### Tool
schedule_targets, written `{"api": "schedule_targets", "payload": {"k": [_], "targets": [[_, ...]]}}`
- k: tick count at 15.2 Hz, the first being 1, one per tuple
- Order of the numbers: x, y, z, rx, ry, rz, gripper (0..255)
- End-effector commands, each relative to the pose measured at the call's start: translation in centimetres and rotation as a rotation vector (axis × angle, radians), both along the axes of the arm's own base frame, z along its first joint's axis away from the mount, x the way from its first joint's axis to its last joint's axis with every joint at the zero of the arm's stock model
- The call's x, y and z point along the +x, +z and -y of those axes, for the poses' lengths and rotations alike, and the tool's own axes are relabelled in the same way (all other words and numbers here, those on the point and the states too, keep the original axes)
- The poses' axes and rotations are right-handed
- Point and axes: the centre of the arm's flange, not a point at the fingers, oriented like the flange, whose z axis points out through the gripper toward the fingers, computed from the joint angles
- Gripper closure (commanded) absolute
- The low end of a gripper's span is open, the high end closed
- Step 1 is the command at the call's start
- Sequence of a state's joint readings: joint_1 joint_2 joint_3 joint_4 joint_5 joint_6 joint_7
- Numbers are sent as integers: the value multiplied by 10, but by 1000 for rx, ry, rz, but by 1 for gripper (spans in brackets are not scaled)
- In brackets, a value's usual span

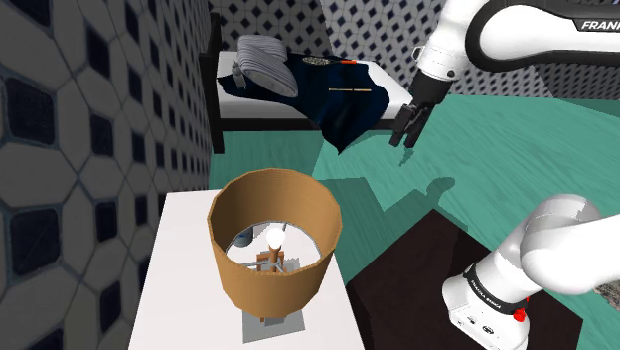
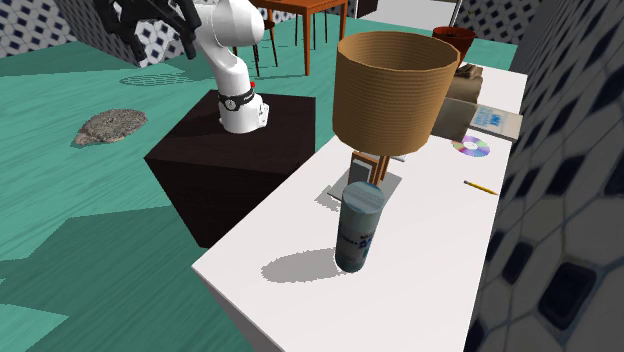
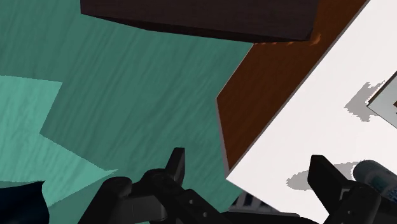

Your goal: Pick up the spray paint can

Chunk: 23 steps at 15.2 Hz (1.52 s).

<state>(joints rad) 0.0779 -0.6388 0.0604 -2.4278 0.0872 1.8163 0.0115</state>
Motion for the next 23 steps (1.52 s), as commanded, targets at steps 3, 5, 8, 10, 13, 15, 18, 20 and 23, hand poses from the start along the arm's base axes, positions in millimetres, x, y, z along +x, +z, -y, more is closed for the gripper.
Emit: {"api": "schedule_targets", "payload": {"k": [3, 5, 8, 10, 13, 15, 18, 20, 23], "targets": [[20, -14, -46, -4, 7, 16, 0], [29, -22, -69, -7, 11, 24, 0], [43, -33, -105, -11, 17, 36, 0], [52, -40, -128, -13, 21, 44, 0], [66, -52, -163, -17, 26, 55, 0], [75, -59, -187, -20, 30, 63, 0], [88, -70, -222, -24, 36, 75, 0], [97, -78, -246, -26, 40, 82, 0], [111, -89, -281, -30, 46, 94, 0]]}}
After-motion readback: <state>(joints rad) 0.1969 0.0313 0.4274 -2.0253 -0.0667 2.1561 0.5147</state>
